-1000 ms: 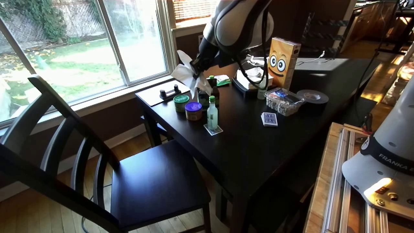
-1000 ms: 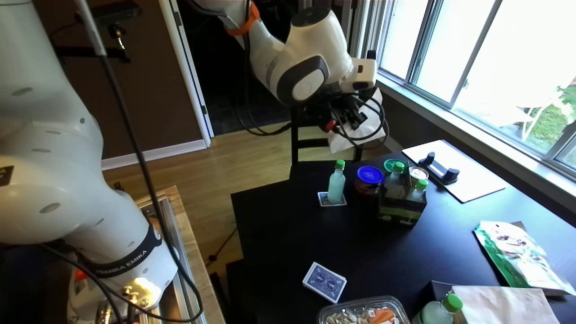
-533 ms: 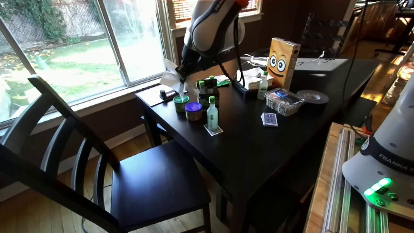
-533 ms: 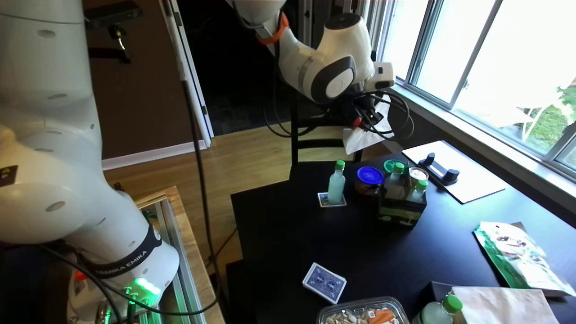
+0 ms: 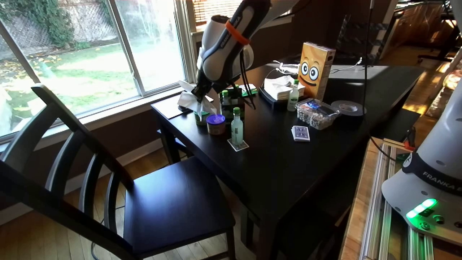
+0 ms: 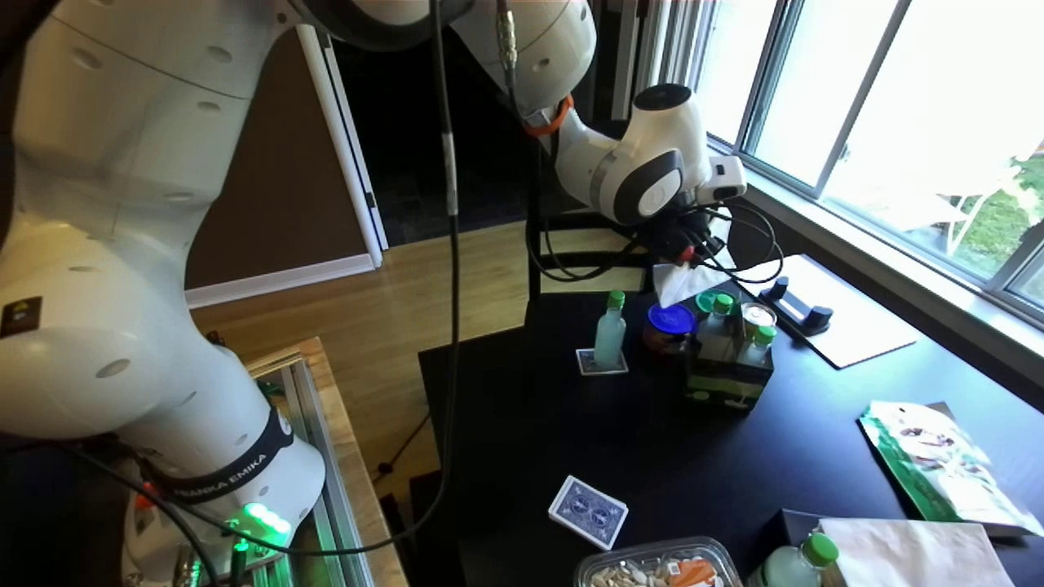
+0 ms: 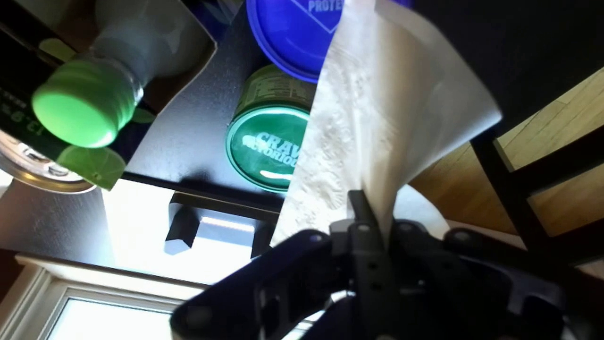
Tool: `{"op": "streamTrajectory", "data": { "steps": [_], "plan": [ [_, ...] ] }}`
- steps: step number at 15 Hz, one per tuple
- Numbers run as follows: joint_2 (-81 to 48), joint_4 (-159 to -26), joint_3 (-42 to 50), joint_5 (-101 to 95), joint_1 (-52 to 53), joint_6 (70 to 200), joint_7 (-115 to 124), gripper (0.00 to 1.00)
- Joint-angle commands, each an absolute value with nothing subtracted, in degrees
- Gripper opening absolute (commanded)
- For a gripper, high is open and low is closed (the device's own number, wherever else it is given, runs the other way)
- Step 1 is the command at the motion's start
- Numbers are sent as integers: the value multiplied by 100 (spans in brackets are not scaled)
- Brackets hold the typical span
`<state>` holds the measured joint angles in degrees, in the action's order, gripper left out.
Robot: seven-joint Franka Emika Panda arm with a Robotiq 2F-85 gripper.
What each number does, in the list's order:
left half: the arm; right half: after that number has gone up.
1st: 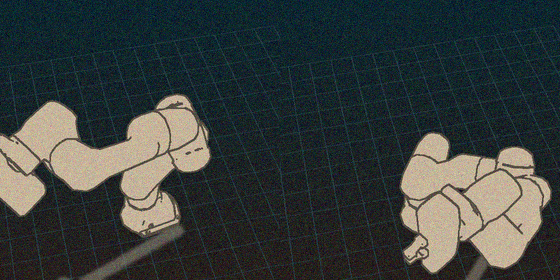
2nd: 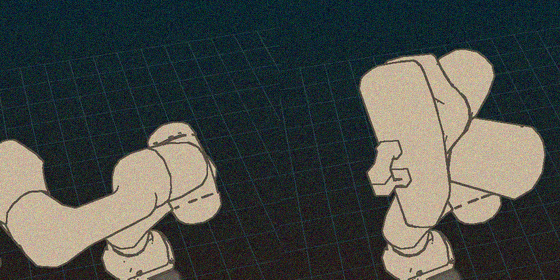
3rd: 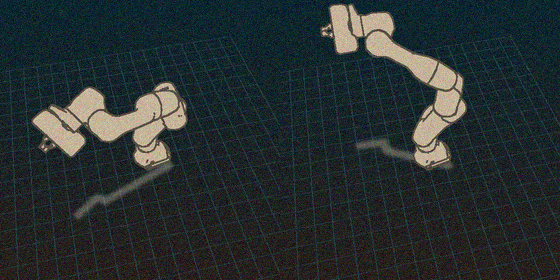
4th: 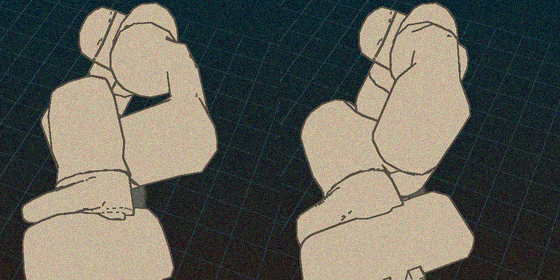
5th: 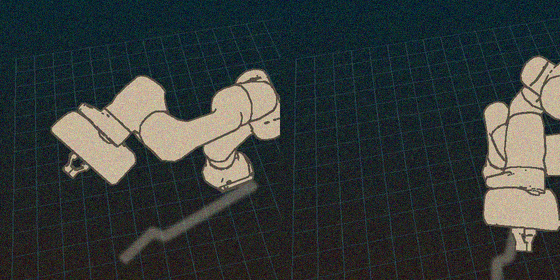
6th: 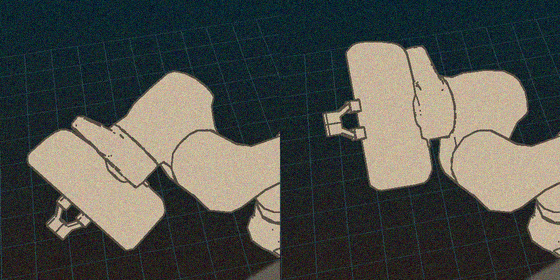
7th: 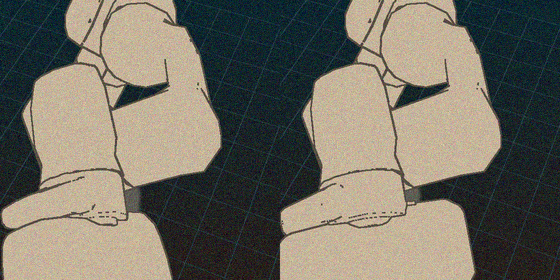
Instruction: Use the napkin to wipe the can with a green lid
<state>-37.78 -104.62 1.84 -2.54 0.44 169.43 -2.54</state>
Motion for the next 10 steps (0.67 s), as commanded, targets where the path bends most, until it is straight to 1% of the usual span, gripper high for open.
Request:
{"op": "streamTrajectory", "data": {
  "steps": [1,6,10],
  "plan": [
    [-4561,-9535,282,-325,51,16914,-229,1],
    [-5346,-8776,511,-313,50,16929,-140,1],
    [-5558,-8536,336,-255,-113,16622,-249,1]
  ]
}}
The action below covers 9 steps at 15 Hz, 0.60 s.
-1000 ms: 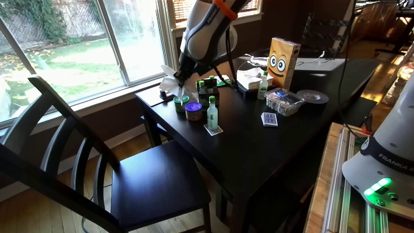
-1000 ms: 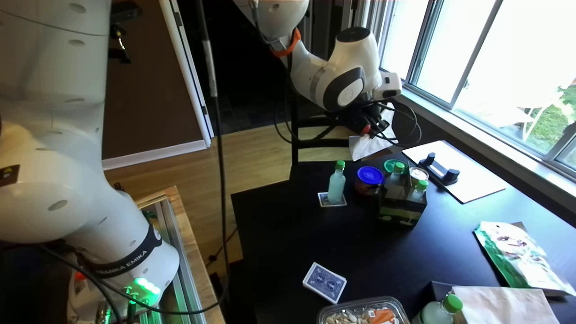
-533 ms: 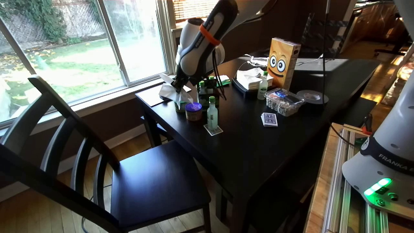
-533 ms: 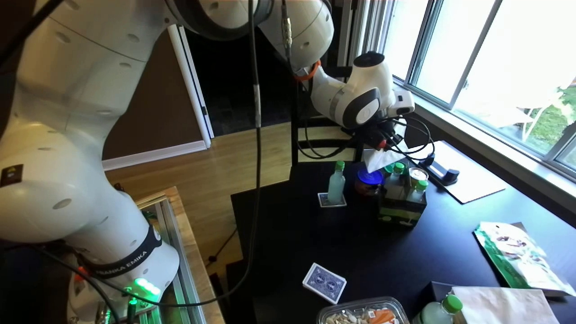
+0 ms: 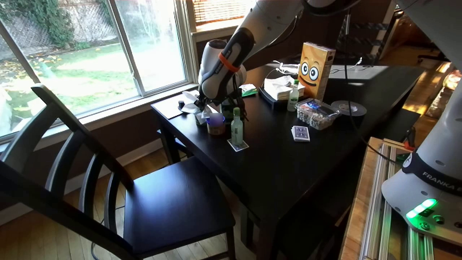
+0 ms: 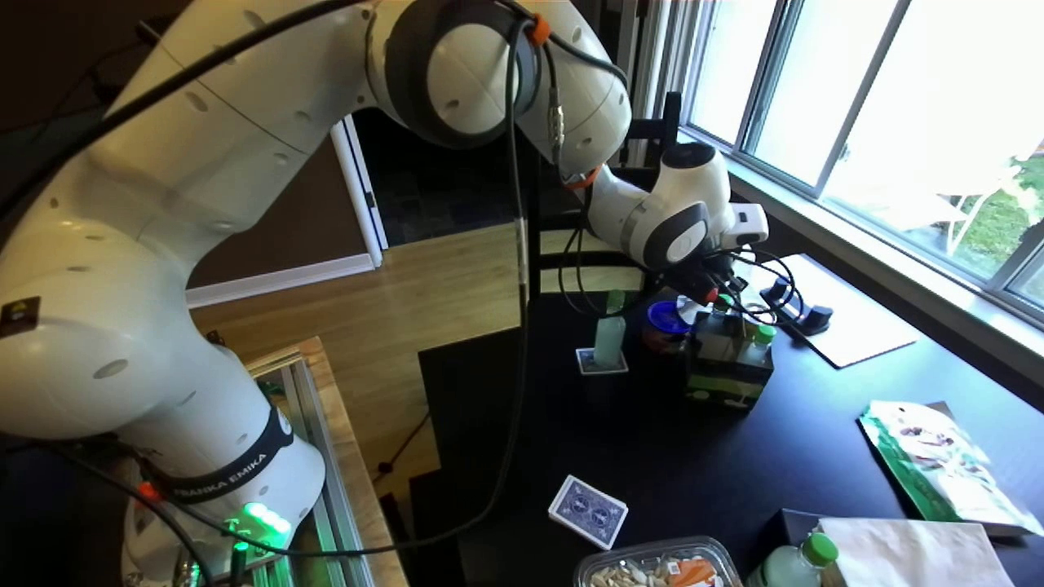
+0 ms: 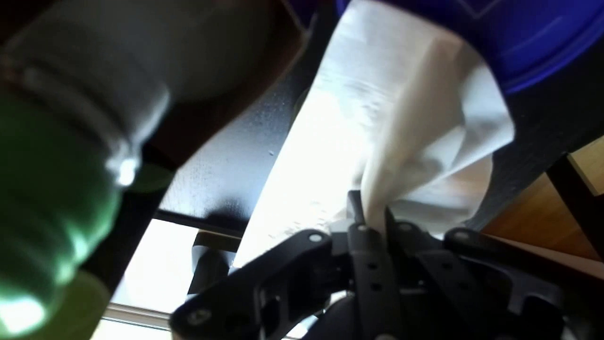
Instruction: Use the napkin to wipe the can with a green lid
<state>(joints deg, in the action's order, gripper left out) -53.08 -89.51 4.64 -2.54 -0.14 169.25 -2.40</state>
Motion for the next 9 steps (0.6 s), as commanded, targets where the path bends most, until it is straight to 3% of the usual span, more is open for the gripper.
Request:
{"op": "streamTrajectory", "data": {
  "steps": [1,9],
  "plan": [
    [-5558,-8511,271,-241,-145,16525,-274,1],
    [-5319,-8445,589,-362,-29,15388,-50,1]
  ]
}}
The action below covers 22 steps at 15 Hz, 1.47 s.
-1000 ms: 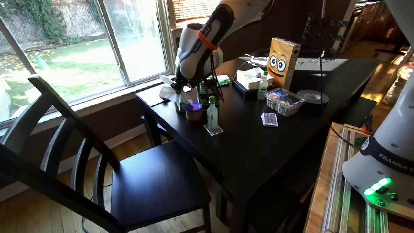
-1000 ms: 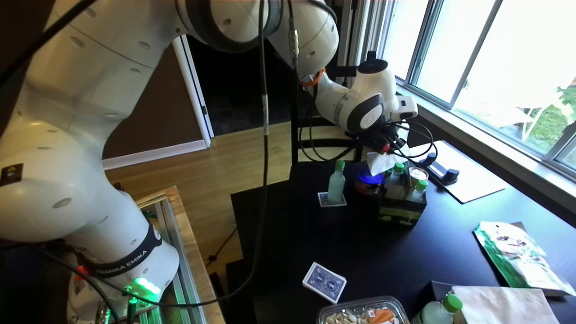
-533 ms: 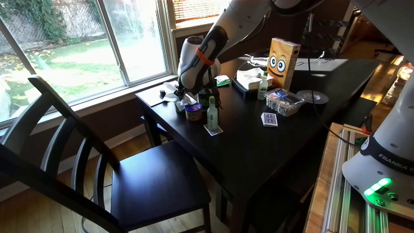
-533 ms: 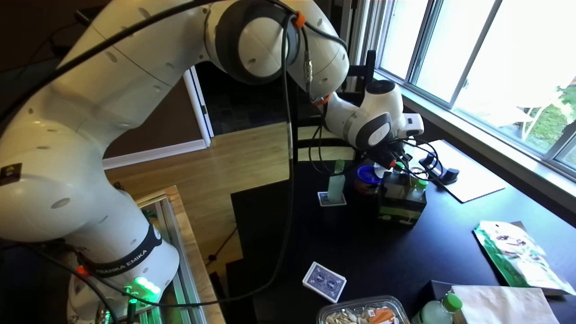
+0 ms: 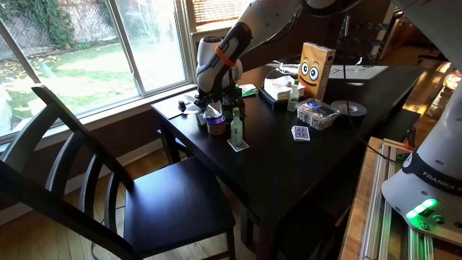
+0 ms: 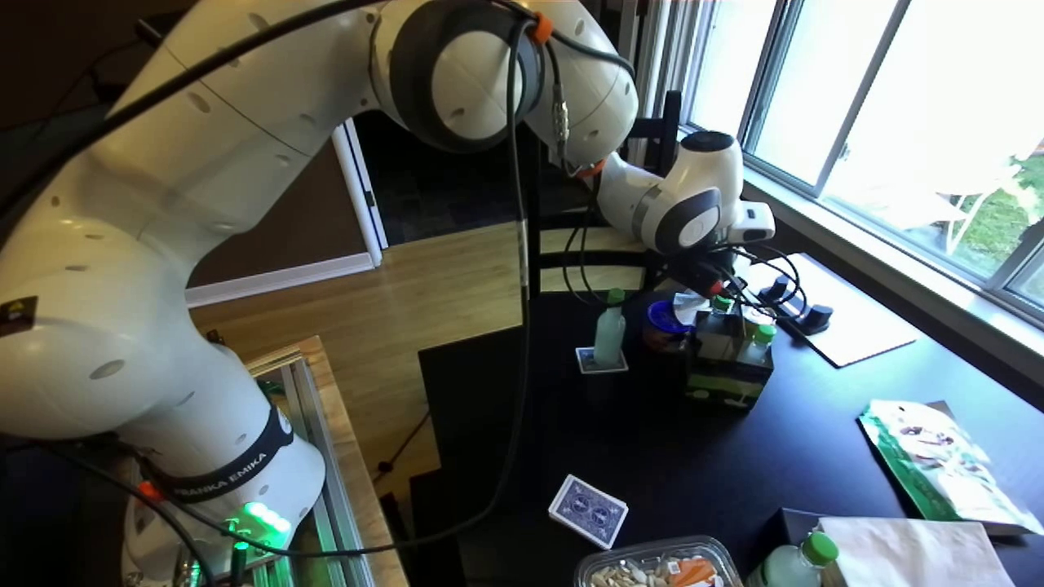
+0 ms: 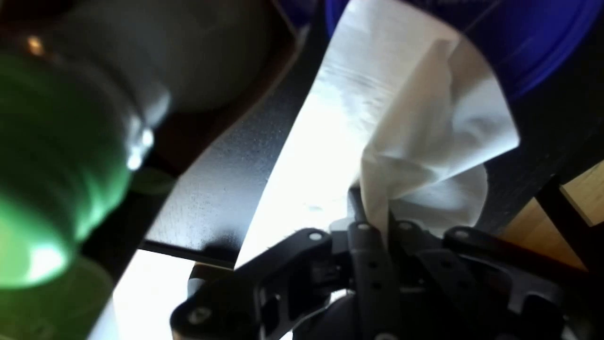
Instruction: Use the napkin to wipe the can with a green lid
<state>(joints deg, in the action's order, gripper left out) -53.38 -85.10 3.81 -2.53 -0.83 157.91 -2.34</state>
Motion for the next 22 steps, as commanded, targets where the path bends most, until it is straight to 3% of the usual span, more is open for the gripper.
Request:
{"op": "streamTrajectory", "data": {
  "steps": [1,6,10,15,22],
  "plan": [
    [-5346,-8420,688,-414,4,15420,-11,1],
    [-5574,-8298,955,-744,131,15956,-104,1],
    [-5584,-8393,464,-617,-70,16260,-408,1],
    [-5345,-8547,-184,-400,-365,15798,-655,1],
    [-5120,-8587,456,-719,-124,14964,-347,1]
  ]
}}
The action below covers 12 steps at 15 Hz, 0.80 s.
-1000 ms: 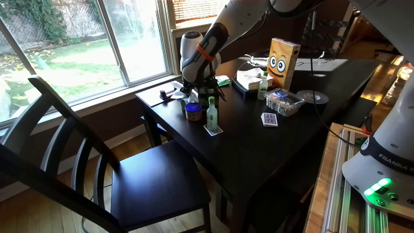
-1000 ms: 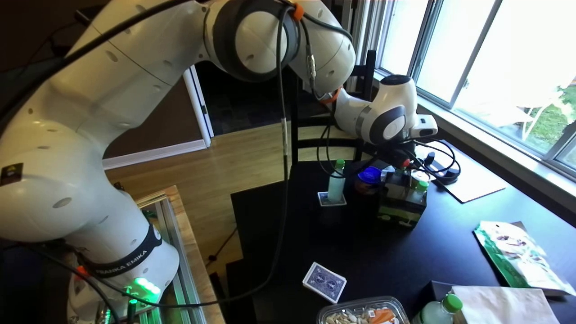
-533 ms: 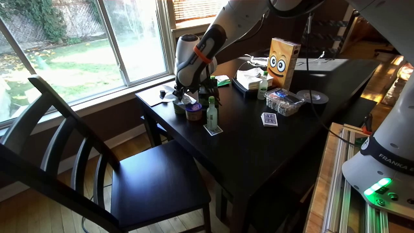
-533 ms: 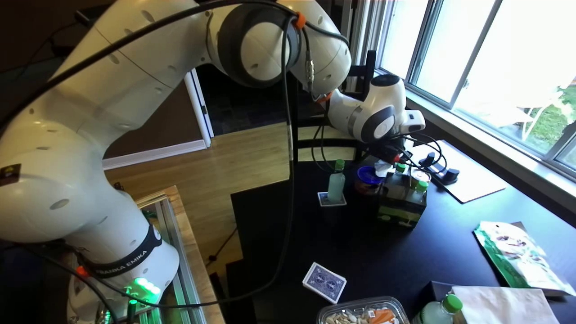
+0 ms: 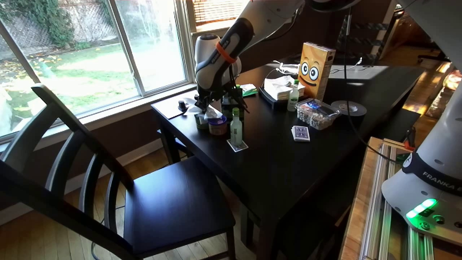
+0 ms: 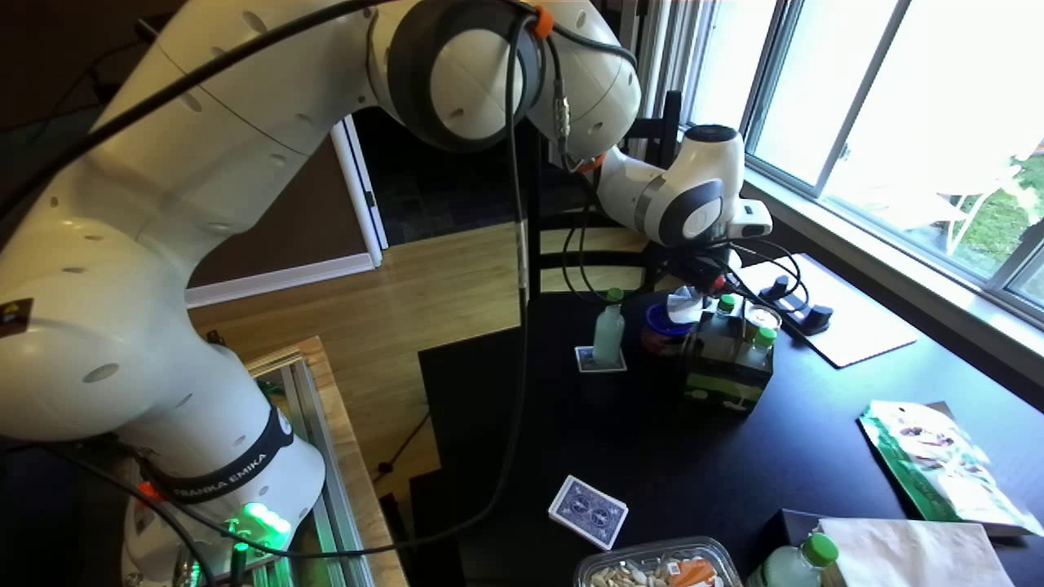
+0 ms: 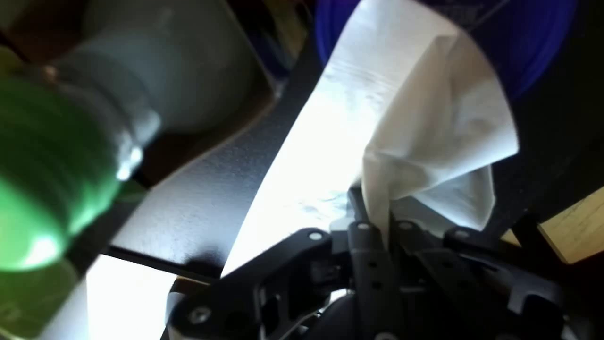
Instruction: Use the napkin to wipe the can with a green lid
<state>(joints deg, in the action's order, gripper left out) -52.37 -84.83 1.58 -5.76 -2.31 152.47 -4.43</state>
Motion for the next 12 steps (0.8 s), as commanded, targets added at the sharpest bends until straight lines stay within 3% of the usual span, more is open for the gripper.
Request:
{"op": "streamTrajectory", "data": {
  "steps": [1,4,12],
  "plan": [
    [-5143,-8565,554,-775,-98,14991,-335,1],
    [-5265,-8510,697,-866,-46,15370,-334,1],
    [-5322,-8836,3,-610,-274,16671,-639,1]
  ]
}}
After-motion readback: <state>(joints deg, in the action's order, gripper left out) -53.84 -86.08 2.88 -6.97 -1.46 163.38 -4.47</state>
